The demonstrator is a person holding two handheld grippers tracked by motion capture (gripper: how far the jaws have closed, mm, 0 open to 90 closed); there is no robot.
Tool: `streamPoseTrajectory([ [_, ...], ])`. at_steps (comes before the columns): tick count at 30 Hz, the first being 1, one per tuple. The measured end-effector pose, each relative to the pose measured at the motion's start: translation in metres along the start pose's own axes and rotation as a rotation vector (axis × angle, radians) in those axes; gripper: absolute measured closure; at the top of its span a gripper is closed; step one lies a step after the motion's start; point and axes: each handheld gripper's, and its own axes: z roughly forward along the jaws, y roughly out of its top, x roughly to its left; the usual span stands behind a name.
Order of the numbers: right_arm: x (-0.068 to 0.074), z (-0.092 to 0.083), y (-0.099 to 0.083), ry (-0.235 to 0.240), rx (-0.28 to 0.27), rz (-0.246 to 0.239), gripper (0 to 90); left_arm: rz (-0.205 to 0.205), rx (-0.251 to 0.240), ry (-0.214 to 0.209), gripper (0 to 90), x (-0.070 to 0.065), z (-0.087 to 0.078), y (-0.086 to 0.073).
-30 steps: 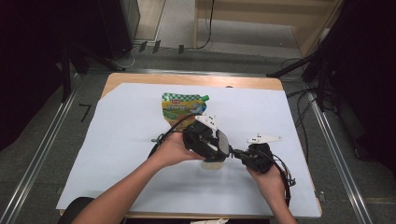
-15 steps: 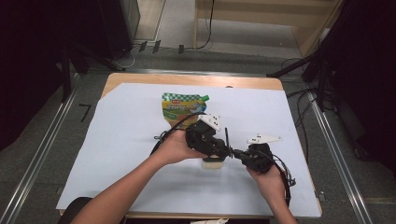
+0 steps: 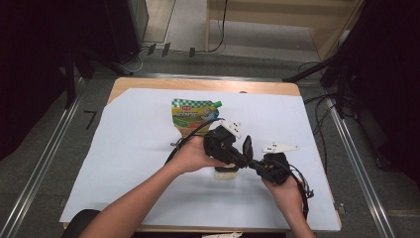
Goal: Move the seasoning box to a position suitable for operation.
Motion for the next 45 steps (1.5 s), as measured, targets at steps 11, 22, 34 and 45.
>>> streamPoseTrajectory([
  [11, 0.000, 0.000, 0.000, 0.015, -0.010, -0.002, 90.0, -0.029, -0.012, -0.012, 81.5, 0.005, 0.000, -0.002],
  [22, 0.008, -0.018, -0.009, 0.048, -0.030, 0.016, 83.5, -0.140, -0.061, -0.004, 60.4, 0.015, -0.020, -0.019],
  [34, 0.042, -0.025, -0.021, 0.144, -0.029, -0.054, 65.2, -0.152, -0.114, 0.061, 48.9, 0.010, -0.059, -0.039],
  [45, 0.066, -0.024, -0.011, 0.194, -0.047, -0.079, 59.9, -0.184, -0.138, 0.129, 43.4, 0.009, -0.093, -0.062],
])
